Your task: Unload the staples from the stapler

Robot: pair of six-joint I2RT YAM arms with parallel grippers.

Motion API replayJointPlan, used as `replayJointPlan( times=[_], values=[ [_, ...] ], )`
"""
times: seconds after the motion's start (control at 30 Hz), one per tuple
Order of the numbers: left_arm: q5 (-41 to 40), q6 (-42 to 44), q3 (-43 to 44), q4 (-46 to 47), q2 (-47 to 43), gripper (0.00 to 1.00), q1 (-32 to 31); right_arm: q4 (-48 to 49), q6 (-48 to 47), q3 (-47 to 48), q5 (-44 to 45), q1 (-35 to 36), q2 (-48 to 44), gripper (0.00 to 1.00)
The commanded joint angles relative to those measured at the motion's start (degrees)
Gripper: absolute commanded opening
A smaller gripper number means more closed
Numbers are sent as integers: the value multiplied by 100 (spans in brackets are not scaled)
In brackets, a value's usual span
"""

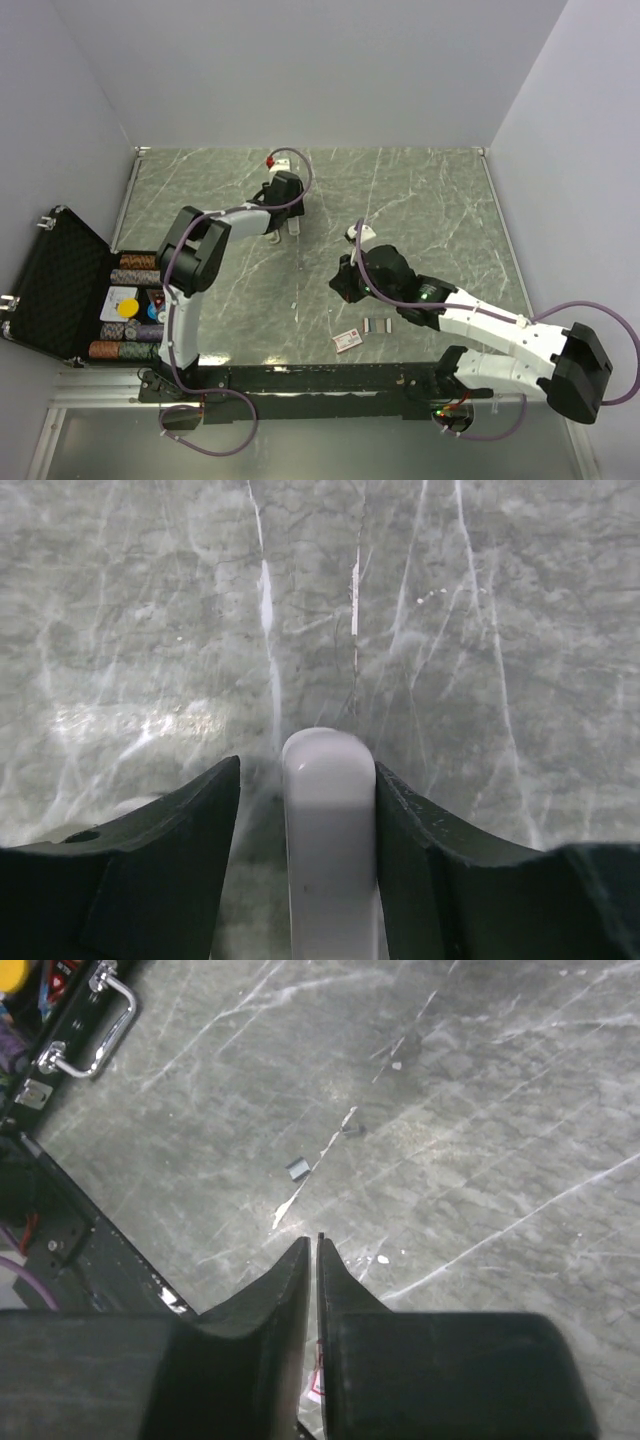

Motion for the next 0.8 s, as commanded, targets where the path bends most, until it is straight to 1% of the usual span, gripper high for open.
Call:
replayJointPlan(
  times=[0.0,0.13,0.3,0.43,0.53,0.77],
  values=[
    [186,-51,-69,-22,-1067,60,-14,-310,-177,532,-10,35,155,26],
    [493,-148,-393,-93,-1805,62,-23,-354,-178,682,-343,35,637,43],
    [1099,-376,-894,-190,-2588,62,-40,-266,-20,946,-502,149,1489,52],
    [1285,-491,-1404,-391,-3308,62,-93,-240,77,1262,-467,281,2105,58],
    [1259,-578,-1808,-610,-3870,63,-190,-240,86,1464,-344,360,2492,60],
    [1312,-930,-2731,-945,-5180,62,-436,-301,-28,1921,-54,369,3213,62]
  ],
)
